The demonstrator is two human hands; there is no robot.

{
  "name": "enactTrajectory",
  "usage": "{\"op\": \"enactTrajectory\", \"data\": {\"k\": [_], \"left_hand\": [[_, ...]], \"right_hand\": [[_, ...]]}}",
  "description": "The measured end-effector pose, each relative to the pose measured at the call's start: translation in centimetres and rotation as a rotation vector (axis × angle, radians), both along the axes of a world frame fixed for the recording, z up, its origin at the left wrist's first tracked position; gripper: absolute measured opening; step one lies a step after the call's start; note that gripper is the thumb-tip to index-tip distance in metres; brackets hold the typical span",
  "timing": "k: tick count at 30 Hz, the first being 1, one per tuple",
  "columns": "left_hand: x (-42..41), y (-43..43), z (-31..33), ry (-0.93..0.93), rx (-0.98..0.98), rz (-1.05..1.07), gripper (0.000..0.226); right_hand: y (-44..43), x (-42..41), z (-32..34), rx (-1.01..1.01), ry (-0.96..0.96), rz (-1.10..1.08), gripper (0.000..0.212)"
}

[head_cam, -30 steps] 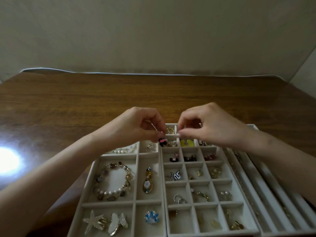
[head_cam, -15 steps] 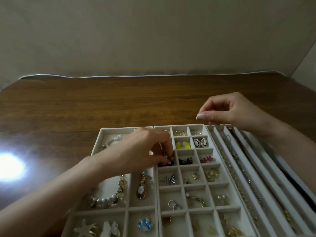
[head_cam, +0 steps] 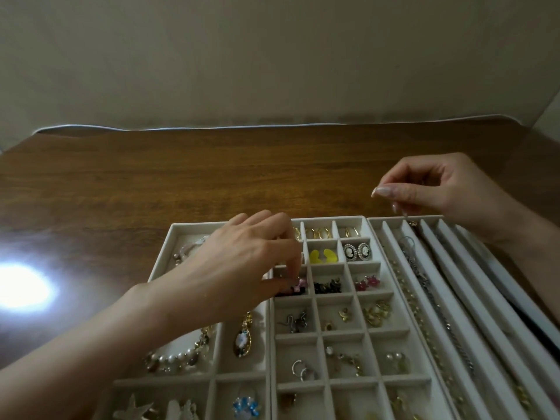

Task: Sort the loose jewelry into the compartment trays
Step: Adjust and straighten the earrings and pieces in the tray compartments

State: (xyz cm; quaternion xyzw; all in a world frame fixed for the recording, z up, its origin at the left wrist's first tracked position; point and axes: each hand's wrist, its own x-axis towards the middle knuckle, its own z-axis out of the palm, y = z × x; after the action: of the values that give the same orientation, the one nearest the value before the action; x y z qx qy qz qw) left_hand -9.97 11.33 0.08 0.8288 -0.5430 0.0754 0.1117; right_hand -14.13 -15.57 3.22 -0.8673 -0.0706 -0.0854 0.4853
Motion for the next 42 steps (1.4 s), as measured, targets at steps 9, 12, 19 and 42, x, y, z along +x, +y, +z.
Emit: {"op": "enactTrajectory", "data": {"k": [9,12,19,42], "left_hand": [[1.8,1.1,0.7,0.103,-0.113,0.081,0.028],[2.0,1.2,0.8,0.086,-0.087,0.017,0.036],[1.4,1.2,0.8,-0.036,0.004,-0.018,0.039],[1.0,-3.7,0.0,0.195,-0.004,0.002,0.016]], "right_hand": [[0.6,-0.3,-0.3,-0.087,-0.052,0.011,0.019],[0.7,-0.4,-0.5,-0.127,-0.045,0.028,0.021],[0.8,-0.5,-0.7,-0.139,-0.026,0.040,0.023],[5.7,-0.8,-0.8,-0.749,0.091,0.308,0.009]]}}
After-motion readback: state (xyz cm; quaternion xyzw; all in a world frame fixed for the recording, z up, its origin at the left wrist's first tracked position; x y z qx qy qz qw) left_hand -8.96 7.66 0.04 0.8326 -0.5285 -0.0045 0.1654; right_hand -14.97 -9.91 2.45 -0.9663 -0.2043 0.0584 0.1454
